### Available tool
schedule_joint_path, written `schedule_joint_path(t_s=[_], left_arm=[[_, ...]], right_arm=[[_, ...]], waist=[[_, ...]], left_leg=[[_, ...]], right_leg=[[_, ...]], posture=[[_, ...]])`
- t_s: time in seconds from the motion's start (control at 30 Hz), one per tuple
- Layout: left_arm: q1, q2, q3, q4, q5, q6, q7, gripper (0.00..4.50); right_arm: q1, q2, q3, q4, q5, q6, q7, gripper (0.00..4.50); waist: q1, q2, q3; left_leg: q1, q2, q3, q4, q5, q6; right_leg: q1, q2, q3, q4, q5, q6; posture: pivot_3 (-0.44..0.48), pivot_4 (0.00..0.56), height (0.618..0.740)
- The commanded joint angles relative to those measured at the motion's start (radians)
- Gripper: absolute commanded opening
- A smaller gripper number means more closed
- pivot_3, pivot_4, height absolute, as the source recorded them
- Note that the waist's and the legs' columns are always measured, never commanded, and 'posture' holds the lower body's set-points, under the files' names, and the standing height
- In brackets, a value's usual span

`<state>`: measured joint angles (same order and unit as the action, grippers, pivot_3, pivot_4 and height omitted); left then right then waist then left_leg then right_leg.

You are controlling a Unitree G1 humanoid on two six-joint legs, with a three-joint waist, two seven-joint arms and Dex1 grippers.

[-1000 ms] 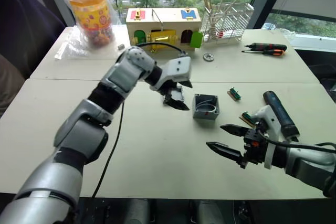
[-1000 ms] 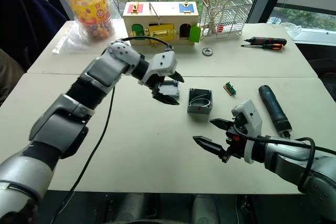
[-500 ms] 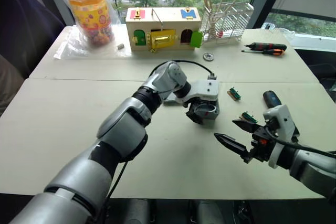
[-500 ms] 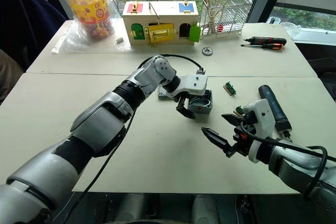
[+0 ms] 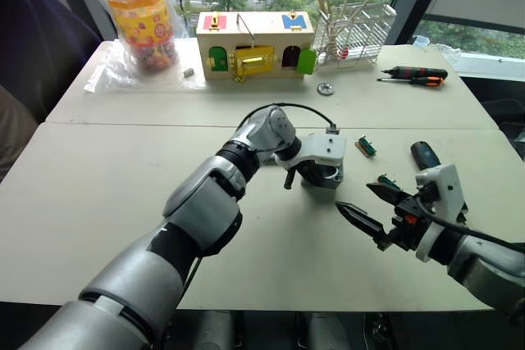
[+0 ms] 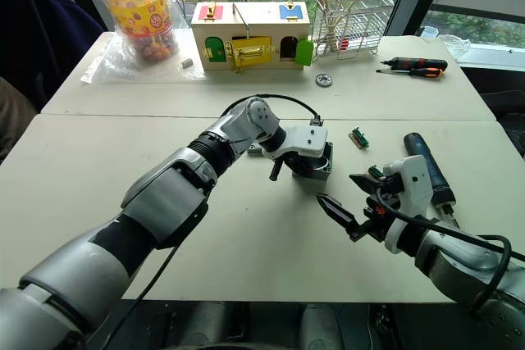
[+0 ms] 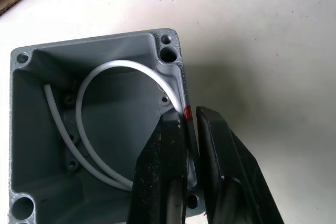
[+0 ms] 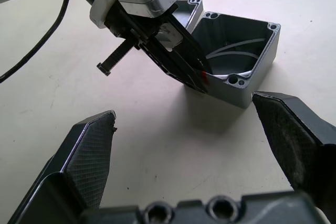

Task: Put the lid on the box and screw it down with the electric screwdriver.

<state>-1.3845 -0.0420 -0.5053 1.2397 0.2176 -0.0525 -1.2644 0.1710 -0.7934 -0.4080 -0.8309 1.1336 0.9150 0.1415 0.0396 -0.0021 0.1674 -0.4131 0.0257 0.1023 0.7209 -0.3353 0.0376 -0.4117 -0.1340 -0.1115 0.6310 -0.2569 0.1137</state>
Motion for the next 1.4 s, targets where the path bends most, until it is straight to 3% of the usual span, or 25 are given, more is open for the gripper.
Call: schedule_joint_path(t_s=[0.03,0.23,0.4,0.47,0.6,0.87,1.4], left_arm=[[-0.03,0.006,0.041,-0.022,0.0,-0.008,-0.014,0.03],[-0.03,0.025,0.06,-0.035,0.001,-0.01,-0.048,0.03],[0.027,0.121,0.085,-0.1,-0.055,-0.212,-0.301,0.03],[0.04,0.149,0.058,-0.115,-0.106,-0.242,-0.345,0.03],[0.065,0.184,-0.045,-0.159,-0.224,-0.236,-0.35,0.03],[0.098,0.312,-0.37,-0.31,-0.422,-0.283,-0.35,0.03],[0.094,0.341,-0.487,-0.313,-0.475,-0.393,-0.35,0.03]], right_arm=[[-0.005,0.0,0.0,-0.018,-0.002,-0.024,0.008,4.5],[-0.024,-0.007,0.018,0.001,-0.012,-0.027,0.023,4.5],[-0.016,-0.02,0.018,-0.003,0.019,-0.013,0.045,4.5],[-0.002,-0.03,0.011,-0.007,0.034,-0.007,0.055,4.5],[0.007,-0.043,0.009,-0.005,0.048,-0.008,0.061,4.5],[0.015,-0.046,0.013,-0.009,0.051,-0.018,0.051,4.5],[0.012,-0.029,0.035,-0.025,0.059,-0.031,0.008,4.5]], waist=[[-0.001,0.0,0.0],[0.0,0.0,0.0],[-0.003,0.0,0.0],[-0.002,0.001,0.0],[0.001,0.001,0.0],[0.0,0.001,0.0],[0.0,0.001,-0.001]], left_leg=[[0.0,0.0,0.0,0.0,0.0,0.0],[0.0,0.0,0.0,0.0,0.0,0.0],[-0.001,0.0,0.001,0.0,0.003,-0.005],[-0.001,0.001,0.001,0.0,0.003,-0.006],[-0.003,0.0,-0.001,0.003,0.003,-0.006],[-0.007,0.0,-0.001,0.009,0.001,-0.002],[-0.007,0.0,-0.002,0.01,0.0,-0.001]], right_leg=[[0.0,0.0,0.0,0.0,0.0,0.0],[-0.001,0.0,0.0,0.0,0.0,0.0],[-0.002,0.0,0.0,0.001,0.0,0.0],[-0.002,0.0,0.0,0.001,0.0,0.0],[-0.002,0.0,0.0,0.002,0.0,0.0],[-0.002,0.0,0.0,0.002,0.0,0.0],[-0.002,0.0,0.0,0.002,0.0,0.0]], posture=[[0.0,0.15,0.708],[0.0,0.15,0.708],[0.0,0.15,0.708],[0.0,0.15,0.708],[0.0,0.15,0.708],[0.0,0.15,0.708],[0.0,0.15,0.708]])
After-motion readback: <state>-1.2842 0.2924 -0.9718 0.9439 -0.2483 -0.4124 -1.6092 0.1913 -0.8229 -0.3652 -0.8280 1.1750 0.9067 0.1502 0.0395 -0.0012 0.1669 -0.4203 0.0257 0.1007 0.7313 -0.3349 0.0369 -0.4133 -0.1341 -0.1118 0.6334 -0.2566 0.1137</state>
